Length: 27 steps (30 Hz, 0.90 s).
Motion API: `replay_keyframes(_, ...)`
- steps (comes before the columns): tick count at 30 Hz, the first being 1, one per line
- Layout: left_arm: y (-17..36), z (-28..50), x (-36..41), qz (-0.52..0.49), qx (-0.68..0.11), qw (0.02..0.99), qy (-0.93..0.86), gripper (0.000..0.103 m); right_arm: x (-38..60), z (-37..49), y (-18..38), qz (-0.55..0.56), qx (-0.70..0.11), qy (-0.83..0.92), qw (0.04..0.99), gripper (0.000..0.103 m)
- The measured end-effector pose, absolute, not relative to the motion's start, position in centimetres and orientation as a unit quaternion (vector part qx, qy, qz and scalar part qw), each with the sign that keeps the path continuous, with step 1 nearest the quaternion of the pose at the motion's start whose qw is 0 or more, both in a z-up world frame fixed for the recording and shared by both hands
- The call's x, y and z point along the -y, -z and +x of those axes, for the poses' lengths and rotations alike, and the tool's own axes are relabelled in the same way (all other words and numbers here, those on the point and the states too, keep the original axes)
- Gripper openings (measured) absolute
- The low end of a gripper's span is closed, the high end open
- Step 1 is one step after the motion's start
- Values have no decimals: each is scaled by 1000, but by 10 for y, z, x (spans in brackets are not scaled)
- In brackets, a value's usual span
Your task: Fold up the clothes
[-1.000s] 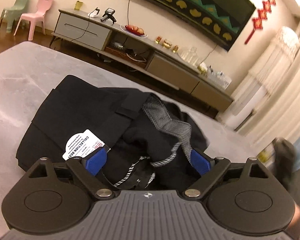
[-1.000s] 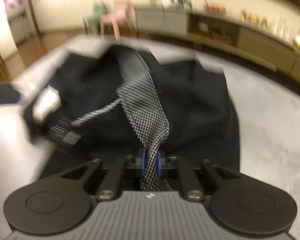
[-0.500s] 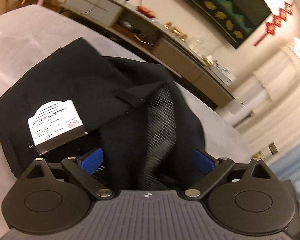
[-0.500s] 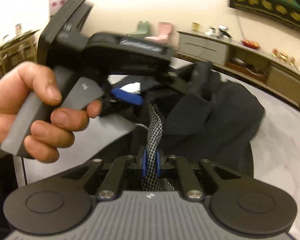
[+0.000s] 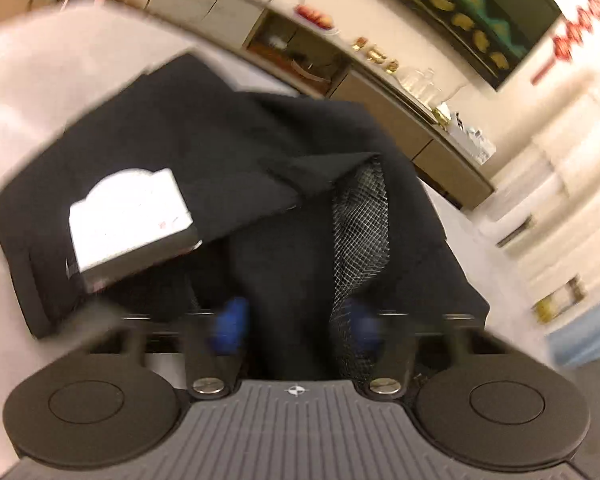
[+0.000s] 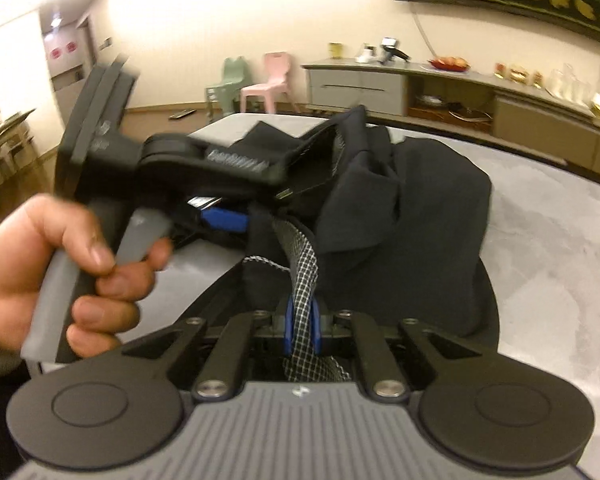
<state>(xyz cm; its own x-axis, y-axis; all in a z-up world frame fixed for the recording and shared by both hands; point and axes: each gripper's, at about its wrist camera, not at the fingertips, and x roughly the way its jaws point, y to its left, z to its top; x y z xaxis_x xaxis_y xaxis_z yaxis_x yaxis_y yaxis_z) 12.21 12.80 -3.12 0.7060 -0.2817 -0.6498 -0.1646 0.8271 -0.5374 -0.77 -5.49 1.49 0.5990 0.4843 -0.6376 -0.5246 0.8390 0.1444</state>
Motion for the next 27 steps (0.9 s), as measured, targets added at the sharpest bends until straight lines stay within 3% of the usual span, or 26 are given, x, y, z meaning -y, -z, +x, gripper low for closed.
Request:
replay_keyframes(2, 32, 122, -129, -293, -383, 875, 36, 15, 50, -1, -12, -27, -354, -289, 889, 9)
replay_keyframes(10, 39, 124, -111, -272, -397, 874, 67, 18, 39, -1, -14, -40, -351, -314, 881, 10)
replay_keyframes(12, 35, 122, -113, -267, -385, 880, 70, 2, 37, -5, -16, -42, -354, -316, 879, 10)
replay_keyframes(14, 14, 108, -132, -282, -346, 893, 64, 1, 42, -3, -19, -36, -350, -317, 881, 11)
replay_keyframes(15, -4, 97, -151, -293, -311, 903, 54, 1, 49, -2, -24, -24, -342, -315, 885, 18)
replay_keyframes(16, -22, 86, -169, -303, -276, 911, 43, 1, 56, 0, -29, -12, -334, -313, 889, 34)
replay_keyframes(18, -58, 64, -206, -321, -204, 924, 21, 1, 77, 5, -46, 27, -303, -302, 904, 52)
replay_keyframes(20, -84, 45, -243, -337, -146, 930, -8, 1, 98, 21, -61, 77, -279, -283, 915, 59)
replay_keyframes(24, -57, 50, -277, -364, -174, 913, -63, 1, 102, 89, -59, 131, -312, -219, 915, 85)
replay_keyframes(27, -26, 69, -275, -384, -223, 895, -50, 1, 77, 154, -34, 135, -365, -176, 904, 85)
